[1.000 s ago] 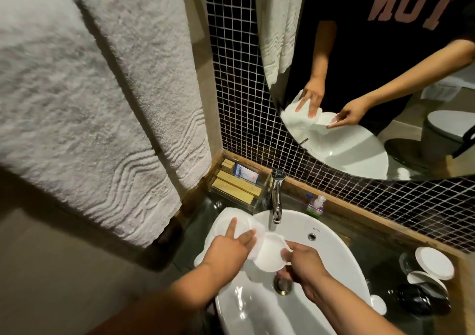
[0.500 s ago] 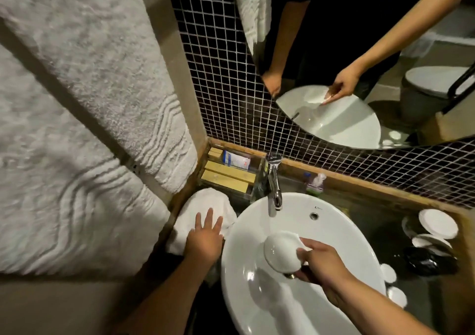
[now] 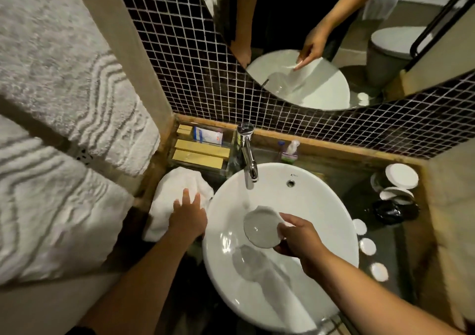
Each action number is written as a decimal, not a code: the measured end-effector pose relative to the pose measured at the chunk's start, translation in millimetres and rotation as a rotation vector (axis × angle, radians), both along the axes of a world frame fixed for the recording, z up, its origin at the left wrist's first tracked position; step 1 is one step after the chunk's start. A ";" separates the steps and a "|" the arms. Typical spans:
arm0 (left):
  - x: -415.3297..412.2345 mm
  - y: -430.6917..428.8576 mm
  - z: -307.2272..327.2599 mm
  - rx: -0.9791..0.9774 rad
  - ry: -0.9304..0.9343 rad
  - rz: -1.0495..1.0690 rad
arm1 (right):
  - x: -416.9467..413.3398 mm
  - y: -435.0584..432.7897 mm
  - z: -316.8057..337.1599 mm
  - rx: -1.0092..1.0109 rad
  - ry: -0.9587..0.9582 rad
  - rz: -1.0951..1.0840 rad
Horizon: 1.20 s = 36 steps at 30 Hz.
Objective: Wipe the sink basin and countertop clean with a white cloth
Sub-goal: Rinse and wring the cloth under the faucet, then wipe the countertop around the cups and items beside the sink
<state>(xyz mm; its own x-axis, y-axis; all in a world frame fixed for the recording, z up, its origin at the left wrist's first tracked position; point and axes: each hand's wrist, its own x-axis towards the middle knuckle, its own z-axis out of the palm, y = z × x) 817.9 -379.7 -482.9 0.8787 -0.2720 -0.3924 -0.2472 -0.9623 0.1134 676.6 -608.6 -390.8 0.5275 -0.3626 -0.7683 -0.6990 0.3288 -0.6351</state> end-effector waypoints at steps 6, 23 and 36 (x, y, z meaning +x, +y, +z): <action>-29.3 -50.2 61.6 -0.270 0.020 -0.400 | -0.3 -3.0 20.1 -0.058 -0.013 -0.013; -69.2 -161.4 129.4 -0.270 0.018 -0.651 | -31.9 -50.1 80.2 -0.702 -0.043 0.607; -68.3 -289.9 161.8 -0.129 -0.080 -0.882 | -30.3 -138.6 51.1 -0.941 0.142 0.660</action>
